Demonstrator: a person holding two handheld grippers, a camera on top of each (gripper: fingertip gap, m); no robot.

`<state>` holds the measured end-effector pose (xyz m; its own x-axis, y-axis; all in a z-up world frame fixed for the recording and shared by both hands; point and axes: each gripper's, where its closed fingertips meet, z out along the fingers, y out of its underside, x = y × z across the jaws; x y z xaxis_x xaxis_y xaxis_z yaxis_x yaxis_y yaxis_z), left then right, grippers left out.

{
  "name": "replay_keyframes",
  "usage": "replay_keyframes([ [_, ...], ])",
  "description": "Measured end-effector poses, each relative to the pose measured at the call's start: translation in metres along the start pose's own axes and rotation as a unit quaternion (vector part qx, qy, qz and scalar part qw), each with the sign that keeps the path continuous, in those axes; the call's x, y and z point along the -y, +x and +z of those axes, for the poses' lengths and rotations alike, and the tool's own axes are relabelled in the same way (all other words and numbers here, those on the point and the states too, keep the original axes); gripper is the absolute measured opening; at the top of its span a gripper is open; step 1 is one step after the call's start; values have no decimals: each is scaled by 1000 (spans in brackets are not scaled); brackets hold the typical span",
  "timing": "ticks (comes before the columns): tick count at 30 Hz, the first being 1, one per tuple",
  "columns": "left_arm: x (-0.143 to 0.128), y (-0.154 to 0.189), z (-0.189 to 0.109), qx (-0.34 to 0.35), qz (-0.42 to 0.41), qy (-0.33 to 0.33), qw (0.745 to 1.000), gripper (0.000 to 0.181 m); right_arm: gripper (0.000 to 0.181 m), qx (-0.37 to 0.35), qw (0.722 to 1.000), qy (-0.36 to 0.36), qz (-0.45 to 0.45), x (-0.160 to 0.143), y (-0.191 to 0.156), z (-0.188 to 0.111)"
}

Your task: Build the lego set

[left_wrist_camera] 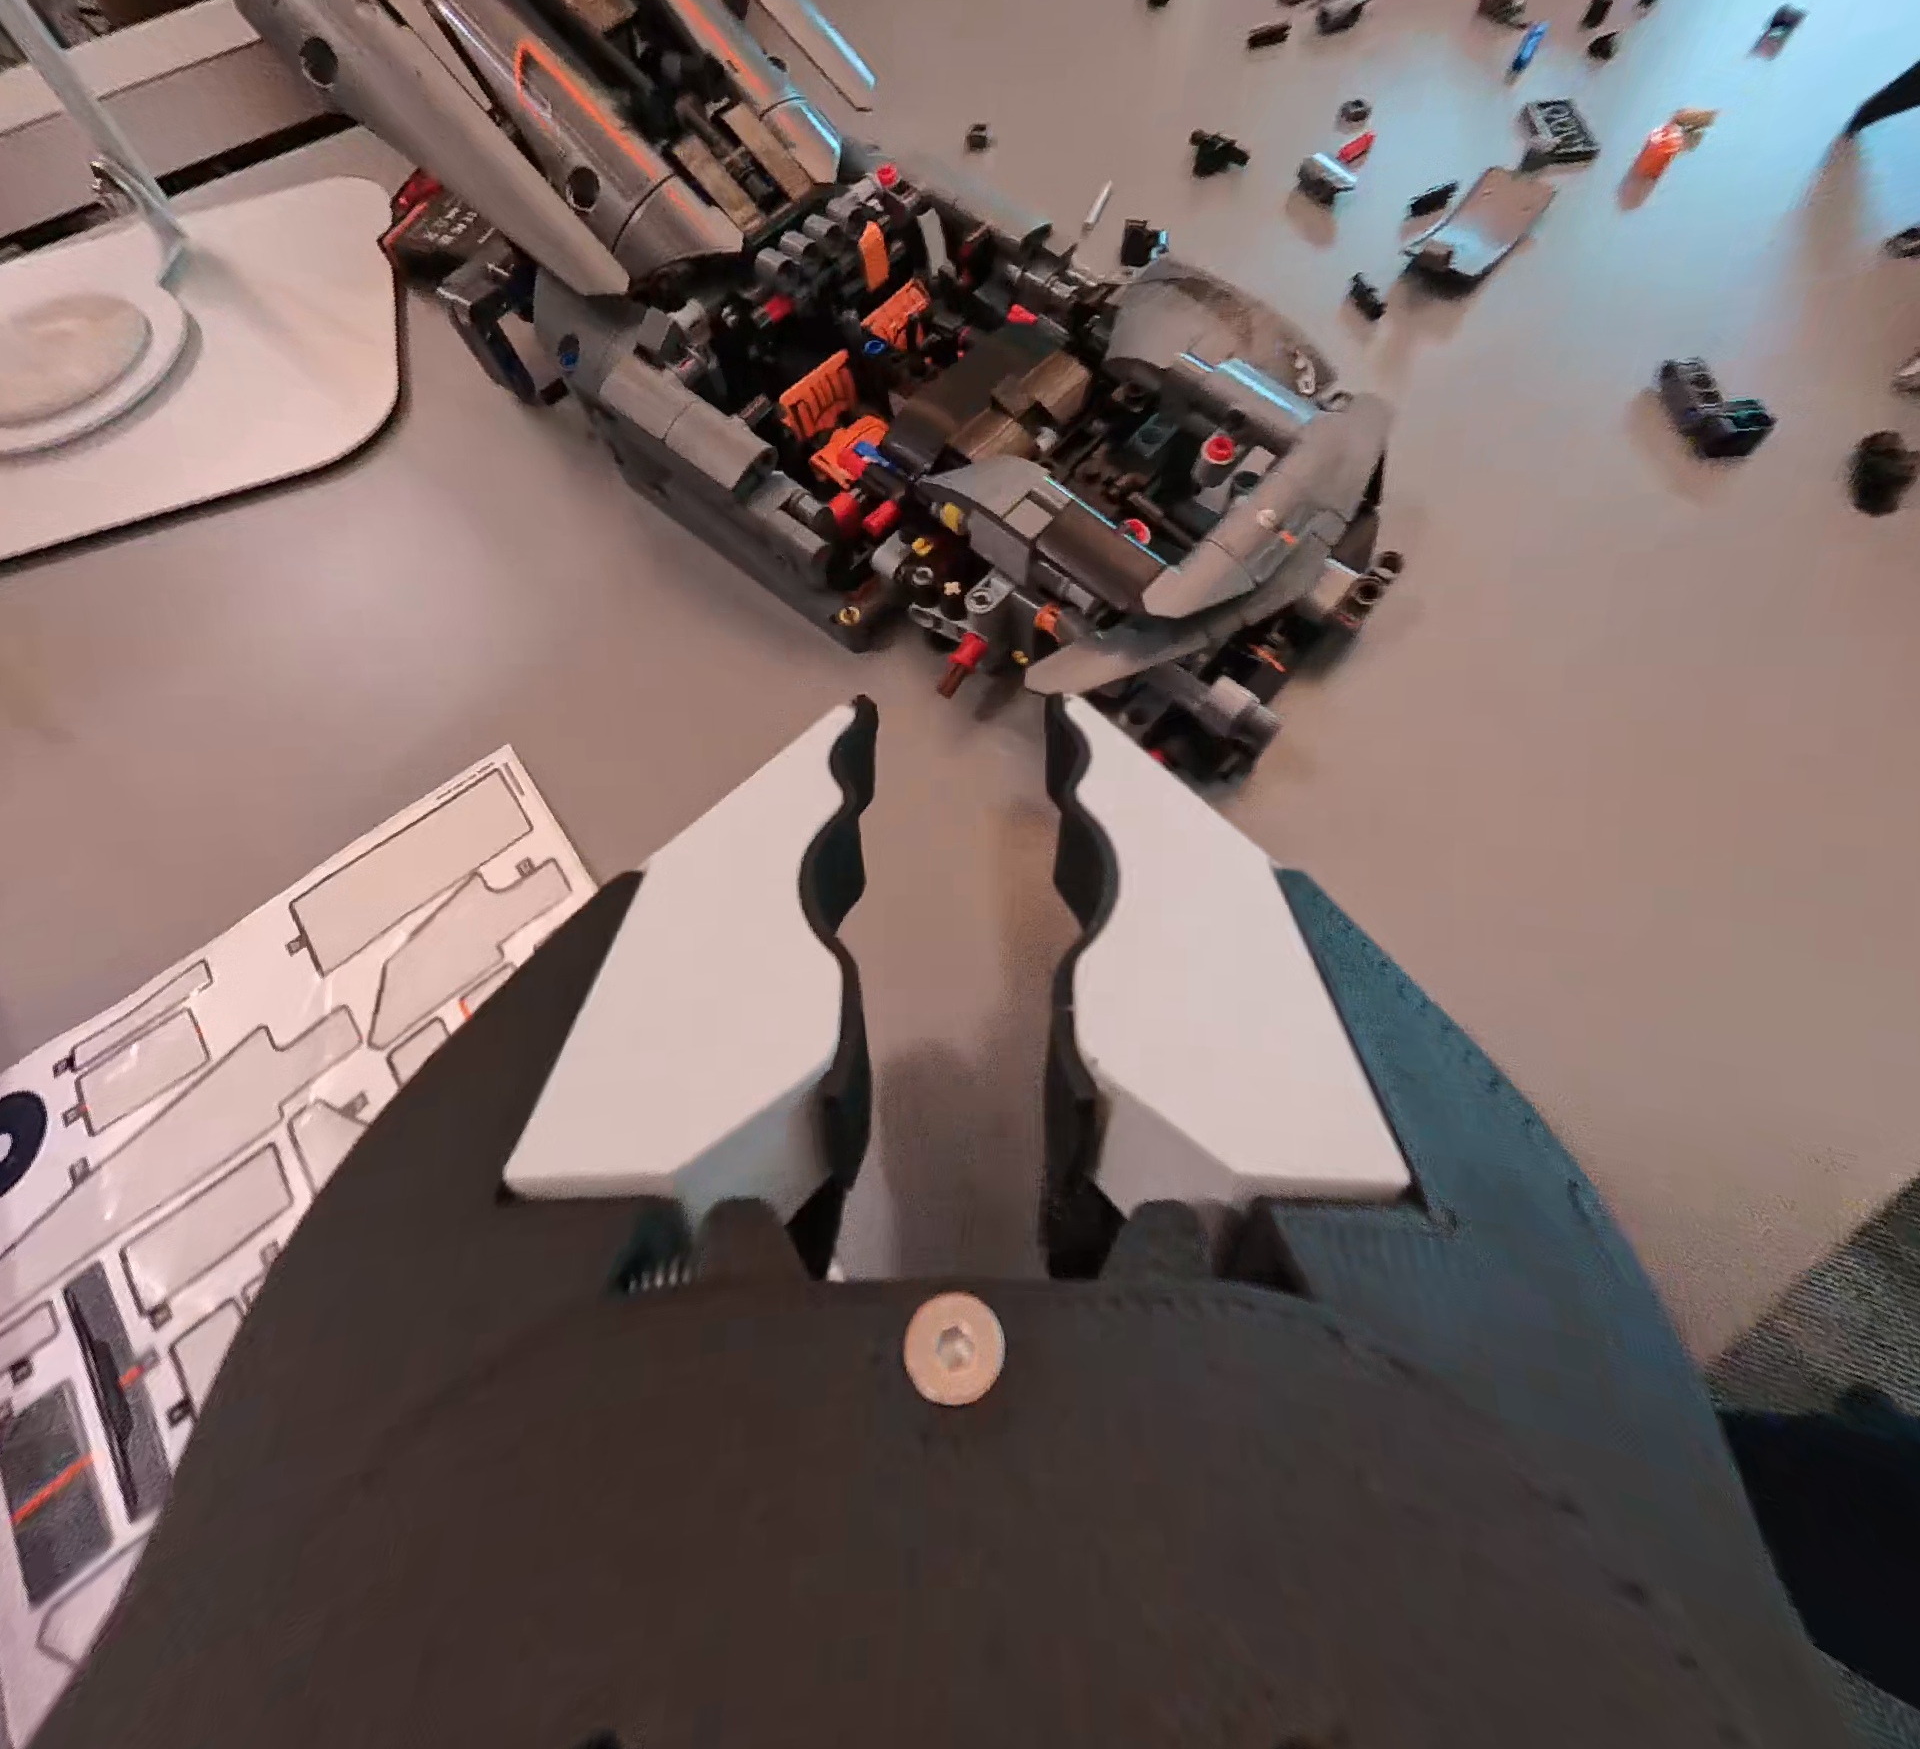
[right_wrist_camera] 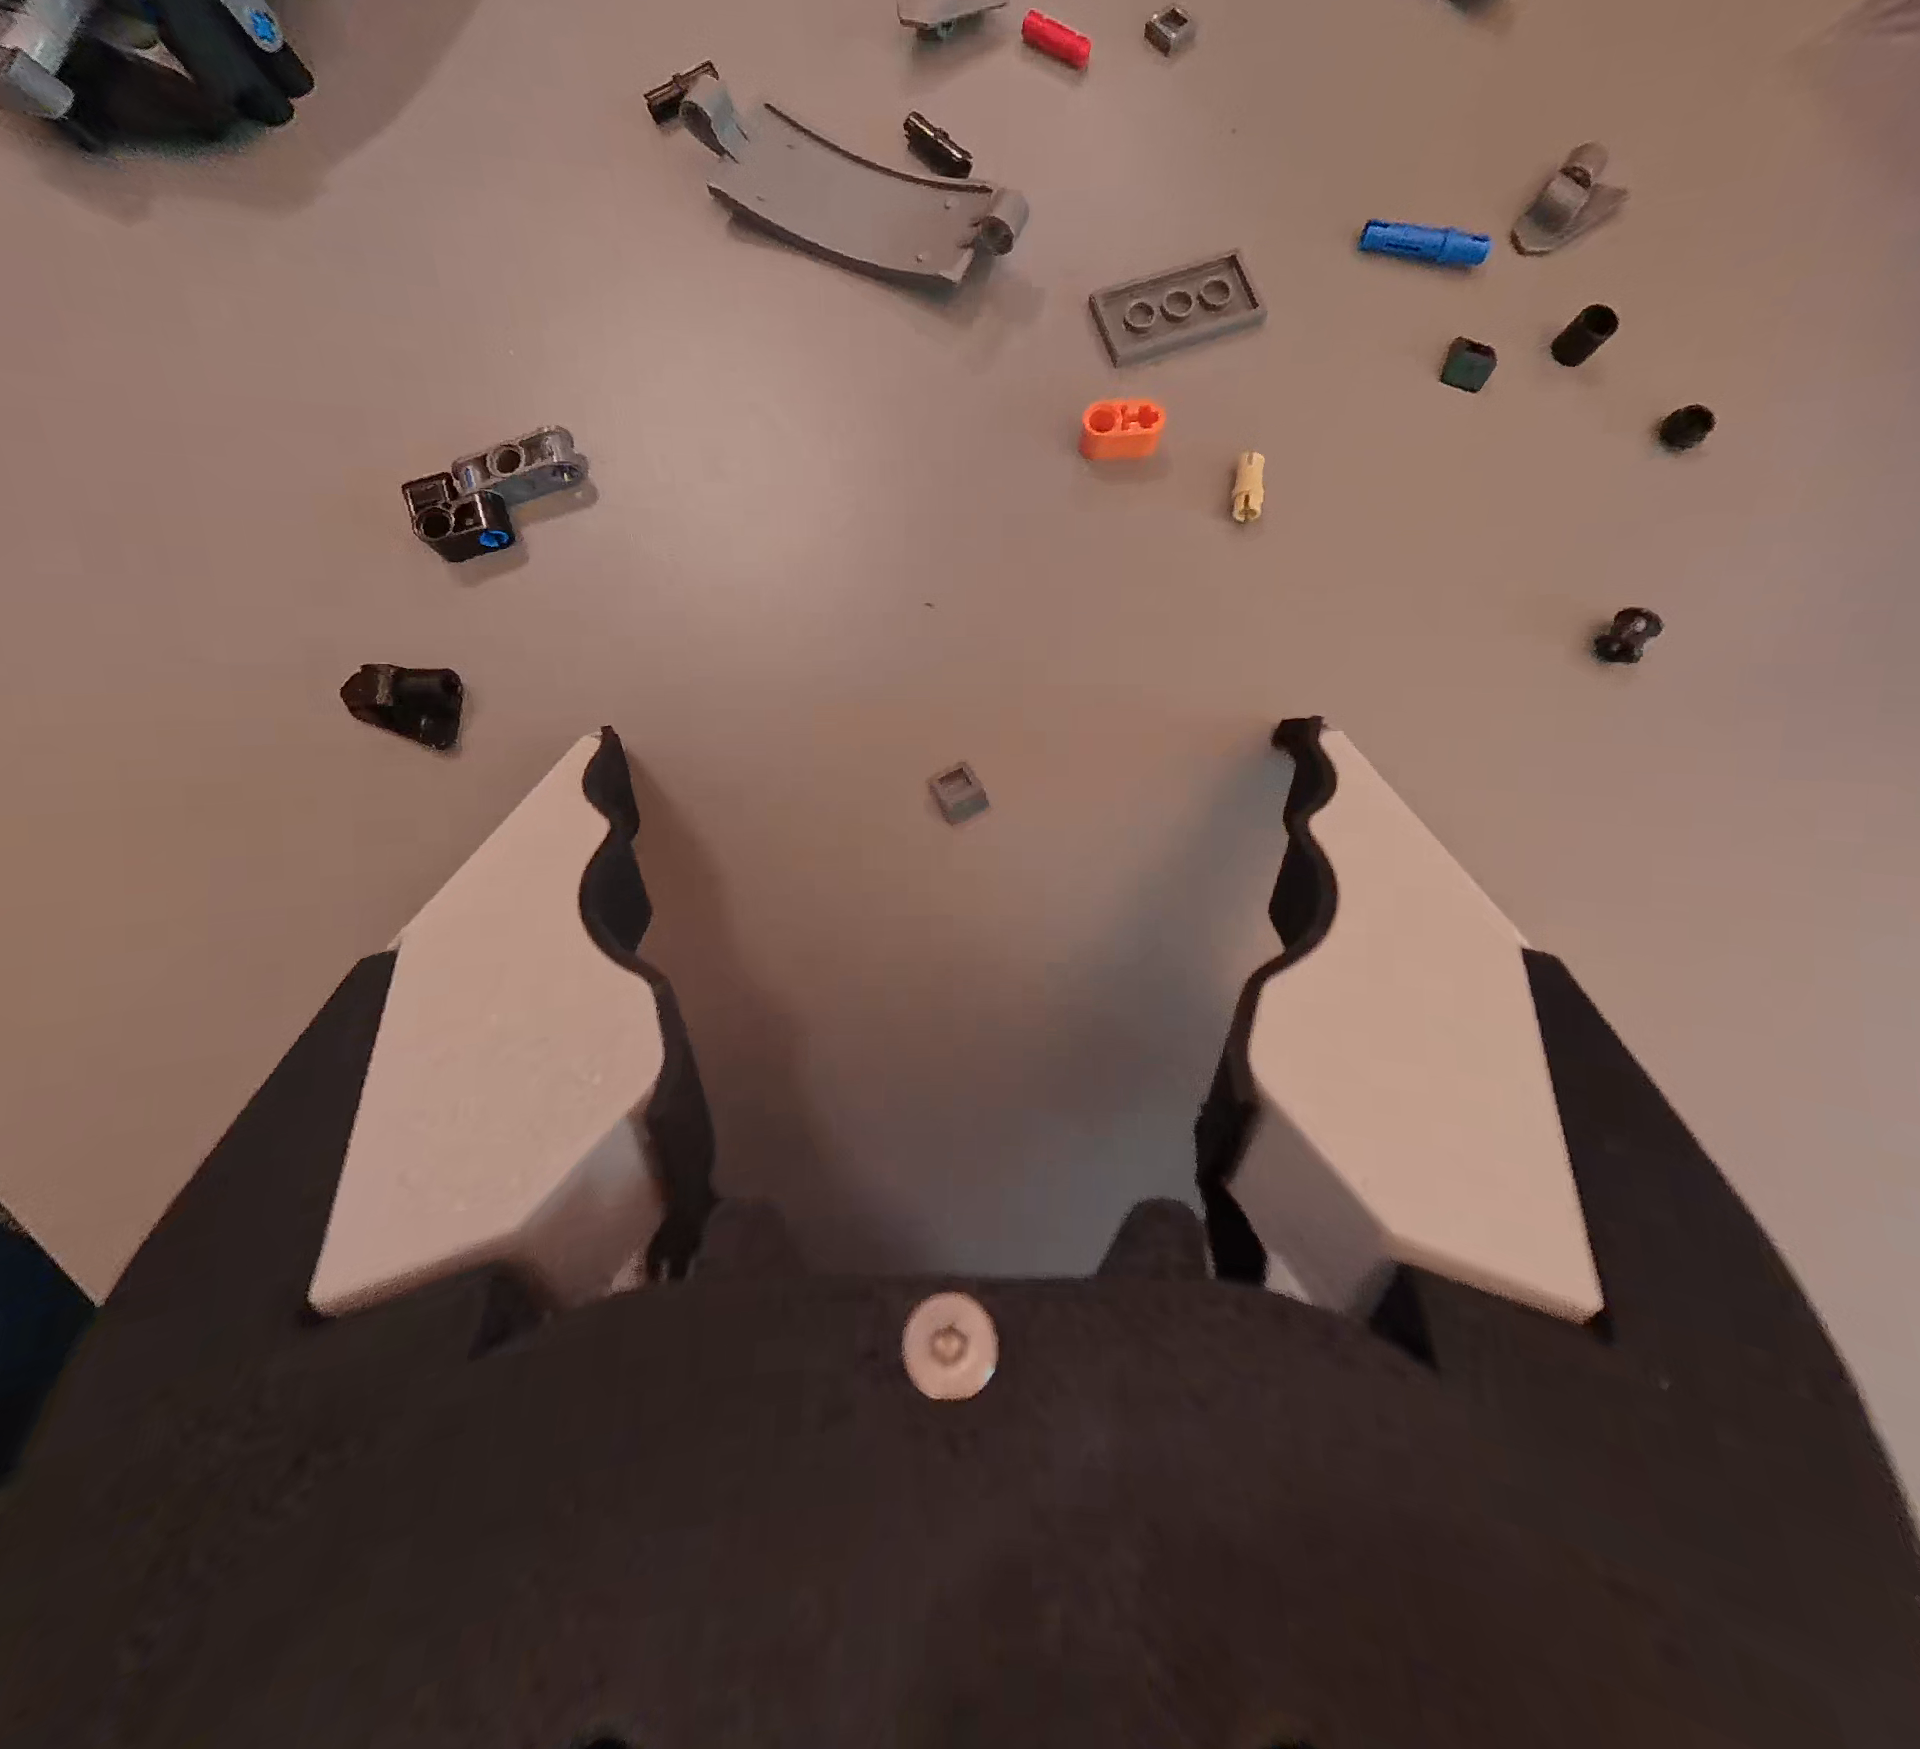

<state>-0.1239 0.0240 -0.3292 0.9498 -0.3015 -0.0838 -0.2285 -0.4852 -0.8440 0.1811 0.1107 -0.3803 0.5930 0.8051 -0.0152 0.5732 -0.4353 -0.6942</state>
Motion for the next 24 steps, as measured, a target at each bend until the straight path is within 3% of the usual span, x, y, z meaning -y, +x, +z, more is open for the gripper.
replay_keyframes([
  [6,-22,0,24,-22,-23,-74,997,48,138,-17,1000,0,20,6,14,9],
  [8,-31,0,30,-19,-22,-102,994,46,143,-25,999,-3,28,8,19,12],
  [11,-32,-6,34,6,-33,-107,994,46,155,-35,999,-7,26,6,26,12],
  [18,-30,-20,35,73,-34,-105,991,40,155,-38,998,-13,40,4,36,12],
  [24,-33,-31,33,95,-59,-108,988,55,155,-38,998,-12,40,4,35,12],
])
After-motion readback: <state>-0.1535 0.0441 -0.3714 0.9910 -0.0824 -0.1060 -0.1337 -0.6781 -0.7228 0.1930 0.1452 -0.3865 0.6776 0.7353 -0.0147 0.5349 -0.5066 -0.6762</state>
